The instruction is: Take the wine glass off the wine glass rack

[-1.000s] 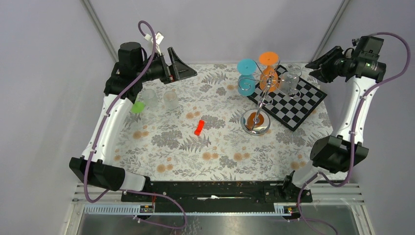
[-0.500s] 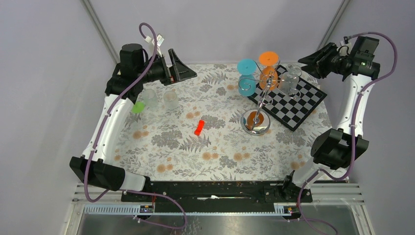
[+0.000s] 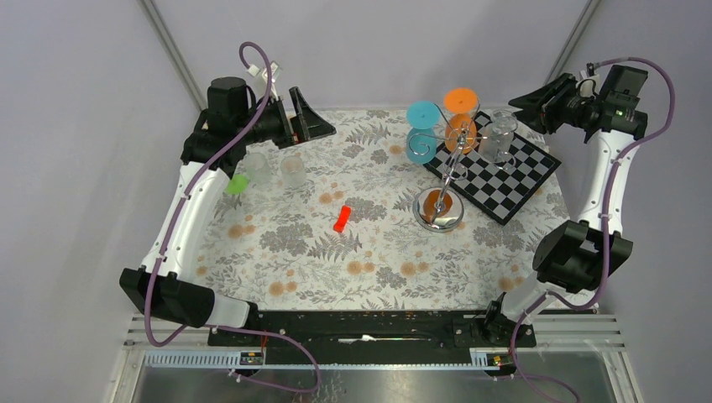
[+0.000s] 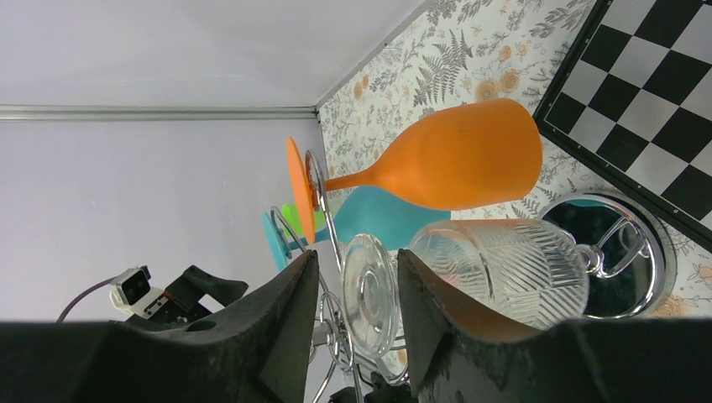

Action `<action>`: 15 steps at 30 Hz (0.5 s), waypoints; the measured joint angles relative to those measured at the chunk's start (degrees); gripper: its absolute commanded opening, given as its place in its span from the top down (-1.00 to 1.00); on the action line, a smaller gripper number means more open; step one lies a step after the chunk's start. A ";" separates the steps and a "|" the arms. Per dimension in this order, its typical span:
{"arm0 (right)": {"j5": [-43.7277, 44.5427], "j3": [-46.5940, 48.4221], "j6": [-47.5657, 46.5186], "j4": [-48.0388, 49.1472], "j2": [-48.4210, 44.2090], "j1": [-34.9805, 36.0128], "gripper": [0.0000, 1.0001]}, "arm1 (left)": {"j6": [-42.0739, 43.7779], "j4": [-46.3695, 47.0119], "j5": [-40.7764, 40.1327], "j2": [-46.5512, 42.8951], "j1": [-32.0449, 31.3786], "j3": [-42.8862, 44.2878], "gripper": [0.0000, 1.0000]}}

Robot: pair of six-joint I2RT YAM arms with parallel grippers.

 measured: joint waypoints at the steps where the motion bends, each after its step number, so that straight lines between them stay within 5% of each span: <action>1: 0.02 0.00 0.04 0.15 -0.26 0.00 0.07 | 0.22 -0.02 -0.17 0.00 0.00 0.00 -0.98; 15: -0.02 -4.39 0.83 2.51 -4.24 -0.11 0.08 | 1.77 -2.27 -1.38 0.00 0.00 0.00 -0.98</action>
